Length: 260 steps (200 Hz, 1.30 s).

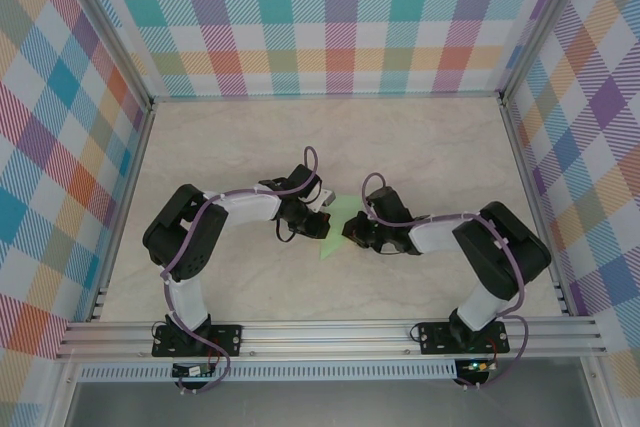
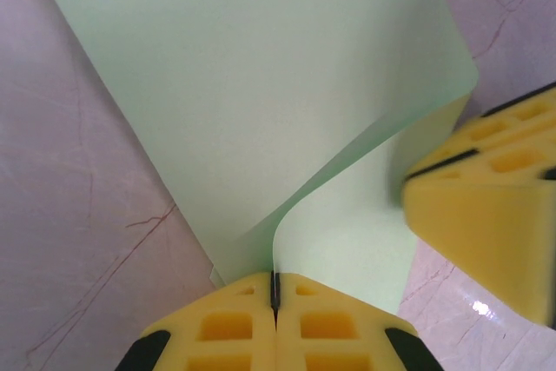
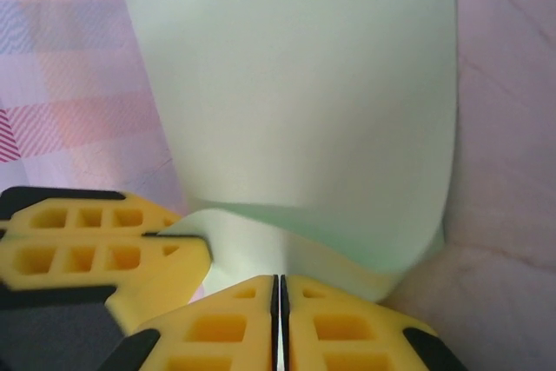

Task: Fold a paper plane with a square sheet of paper (pick it up from the middle)
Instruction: Third fold the triangle at the center of the table.

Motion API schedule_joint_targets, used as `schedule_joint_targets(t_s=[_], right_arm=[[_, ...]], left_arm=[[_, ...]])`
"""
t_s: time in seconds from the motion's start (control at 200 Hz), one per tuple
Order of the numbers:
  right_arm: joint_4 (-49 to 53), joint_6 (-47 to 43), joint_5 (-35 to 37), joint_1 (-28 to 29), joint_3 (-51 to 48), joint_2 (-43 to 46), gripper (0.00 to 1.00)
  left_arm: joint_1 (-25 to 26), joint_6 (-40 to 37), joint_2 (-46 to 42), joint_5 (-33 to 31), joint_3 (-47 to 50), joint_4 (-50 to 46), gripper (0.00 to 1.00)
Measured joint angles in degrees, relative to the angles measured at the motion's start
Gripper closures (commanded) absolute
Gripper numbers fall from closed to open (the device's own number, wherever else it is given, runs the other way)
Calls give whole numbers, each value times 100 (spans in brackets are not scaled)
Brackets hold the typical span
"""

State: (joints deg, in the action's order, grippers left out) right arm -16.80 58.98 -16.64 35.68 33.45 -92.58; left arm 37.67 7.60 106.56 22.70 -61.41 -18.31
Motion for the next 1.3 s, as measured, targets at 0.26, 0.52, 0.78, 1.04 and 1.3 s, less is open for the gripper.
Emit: schedule_joint_targets(t_s=[0.26,0.52,0.78,1.04,1.3], right_arm=[[328,-352,-61,-326,140,439,88],[501,-518,-7,-435,284,-247,90],[774,-573,15,-479,396,-164,88],[1086,-719,4,-645,675,116,90],[1132,-717,4,-651,693,-382,90]], left_arm=[[0,0,0,0,0,-2,100],[0,-17,2,0,-4,-2,100],[0,-42,11,22,-7,2,100],[0,-66,31,24,-31,-20,100],[0,-66,33,24,-33,-22,100]])
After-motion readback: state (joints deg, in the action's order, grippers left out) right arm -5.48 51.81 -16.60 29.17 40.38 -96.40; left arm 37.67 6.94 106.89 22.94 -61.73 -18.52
